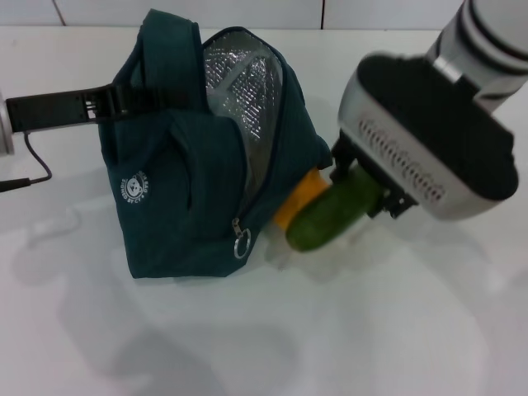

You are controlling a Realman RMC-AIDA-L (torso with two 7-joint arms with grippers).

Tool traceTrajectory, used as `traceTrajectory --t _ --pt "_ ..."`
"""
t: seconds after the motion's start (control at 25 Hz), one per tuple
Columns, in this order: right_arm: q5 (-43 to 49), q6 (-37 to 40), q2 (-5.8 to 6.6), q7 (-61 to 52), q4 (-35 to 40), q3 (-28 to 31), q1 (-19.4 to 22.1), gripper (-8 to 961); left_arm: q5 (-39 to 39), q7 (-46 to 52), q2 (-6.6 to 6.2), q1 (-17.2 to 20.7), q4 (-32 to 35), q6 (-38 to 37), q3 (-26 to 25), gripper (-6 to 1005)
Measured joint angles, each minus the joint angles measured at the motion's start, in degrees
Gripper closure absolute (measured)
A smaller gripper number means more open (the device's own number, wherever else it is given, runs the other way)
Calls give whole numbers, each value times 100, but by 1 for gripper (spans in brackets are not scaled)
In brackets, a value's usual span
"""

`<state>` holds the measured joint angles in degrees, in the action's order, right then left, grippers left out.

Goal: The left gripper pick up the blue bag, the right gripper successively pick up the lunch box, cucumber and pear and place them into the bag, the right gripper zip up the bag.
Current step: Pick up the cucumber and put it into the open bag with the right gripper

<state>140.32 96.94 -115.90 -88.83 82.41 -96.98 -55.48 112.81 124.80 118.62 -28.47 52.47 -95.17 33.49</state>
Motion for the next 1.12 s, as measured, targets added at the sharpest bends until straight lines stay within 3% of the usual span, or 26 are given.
traceTrajectory --t 0.2,0.48,0.72,0.88,1.12 --pt "26 -240 -9 -36 650 599 338 386 -4 -28 -6 0 0 -2 -5 959" --pt "-521 -1349 -7 -384 1274 1272 1033 386 -6 -42 -10 9 0 -2 -10 959" --pt "-1677 -2232 0 -591 1293 1749 1648 386 -101 -52 -23 66 0 -5 -10 959" --pt "-2915 -2624 7 -579 1151 1994 2145 385 -137 -67 -24 82 0 -8 -9 959" --pt "-4885 -2772 27 -177 281 2023 2427 385 -154 -127 -33 176 0 -10 -10 959"
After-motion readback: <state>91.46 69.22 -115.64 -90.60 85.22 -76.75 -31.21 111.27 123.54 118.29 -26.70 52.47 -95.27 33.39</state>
